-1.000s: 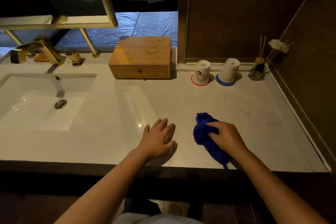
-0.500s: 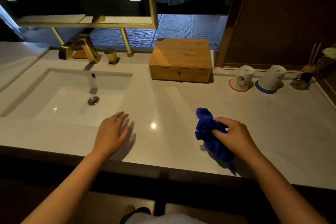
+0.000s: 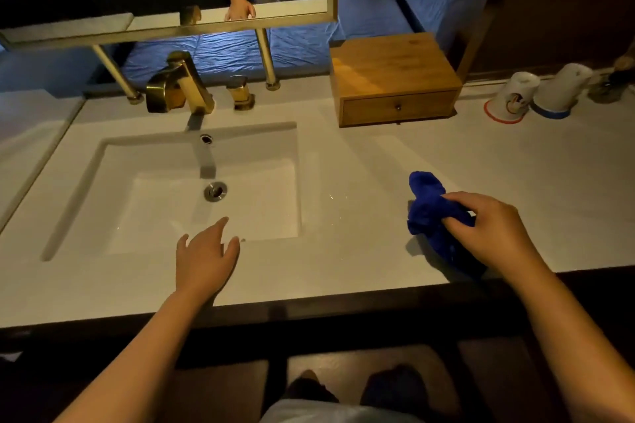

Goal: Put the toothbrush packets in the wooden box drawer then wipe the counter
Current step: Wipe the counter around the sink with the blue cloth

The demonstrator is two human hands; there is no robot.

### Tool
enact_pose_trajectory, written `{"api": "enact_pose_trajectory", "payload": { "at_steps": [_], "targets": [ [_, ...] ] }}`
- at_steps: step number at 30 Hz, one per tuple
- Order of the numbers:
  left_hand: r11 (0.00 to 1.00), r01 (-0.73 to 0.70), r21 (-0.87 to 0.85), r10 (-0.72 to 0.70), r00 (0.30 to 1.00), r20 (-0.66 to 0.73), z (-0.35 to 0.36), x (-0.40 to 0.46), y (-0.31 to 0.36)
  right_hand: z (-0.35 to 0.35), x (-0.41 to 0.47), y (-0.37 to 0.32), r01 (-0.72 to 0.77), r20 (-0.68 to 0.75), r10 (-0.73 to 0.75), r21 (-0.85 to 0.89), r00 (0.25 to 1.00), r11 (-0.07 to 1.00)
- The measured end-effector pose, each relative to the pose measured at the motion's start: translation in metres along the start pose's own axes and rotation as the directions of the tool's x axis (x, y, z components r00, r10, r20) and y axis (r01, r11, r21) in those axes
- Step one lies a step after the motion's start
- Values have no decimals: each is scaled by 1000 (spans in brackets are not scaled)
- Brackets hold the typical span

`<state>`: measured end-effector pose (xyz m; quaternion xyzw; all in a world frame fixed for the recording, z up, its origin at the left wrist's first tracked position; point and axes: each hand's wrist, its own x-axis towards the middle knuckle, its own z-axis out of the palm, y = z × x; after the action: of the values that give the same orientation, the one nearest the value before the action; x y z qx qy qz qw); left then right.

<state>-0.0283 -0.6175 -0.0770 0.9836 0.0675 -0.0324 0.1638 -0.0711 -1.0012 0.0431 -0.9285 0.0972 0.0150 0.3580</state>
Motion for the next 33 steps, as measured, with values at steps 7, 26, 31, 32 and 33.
{"api": "enact_pose_trajectory", "payload": {
  "at_steps": [7, 26, 31, 32, 33],
  "targets": [
    [999, -24, -22, 24, 1000, -13, -1, 2, -3, 59, -9, 35, 33, 146, -5, -190, 989, 981],
    [999, -39, -21, 39, 999, -10, 3, 6, -6, 90, -4, 40, -41, 37, 61, -412, 997, 910],
    [999, -37, -27, 37, 999, -14, 2, 6, -9, 121, -4, 50, -128, -74, 104, -569, 992, 812],
    [999, -35, -28, 35, 999, -13, 3, 5, -10, 120, -5, 51, -213, -139, 163, -554, 977, 805],
    [999, -33, -27, 33, 999, -13, 3, 5, -10, 120, -7, 51, -300, -203, 226, -527, 953, 795]
  ]
}}
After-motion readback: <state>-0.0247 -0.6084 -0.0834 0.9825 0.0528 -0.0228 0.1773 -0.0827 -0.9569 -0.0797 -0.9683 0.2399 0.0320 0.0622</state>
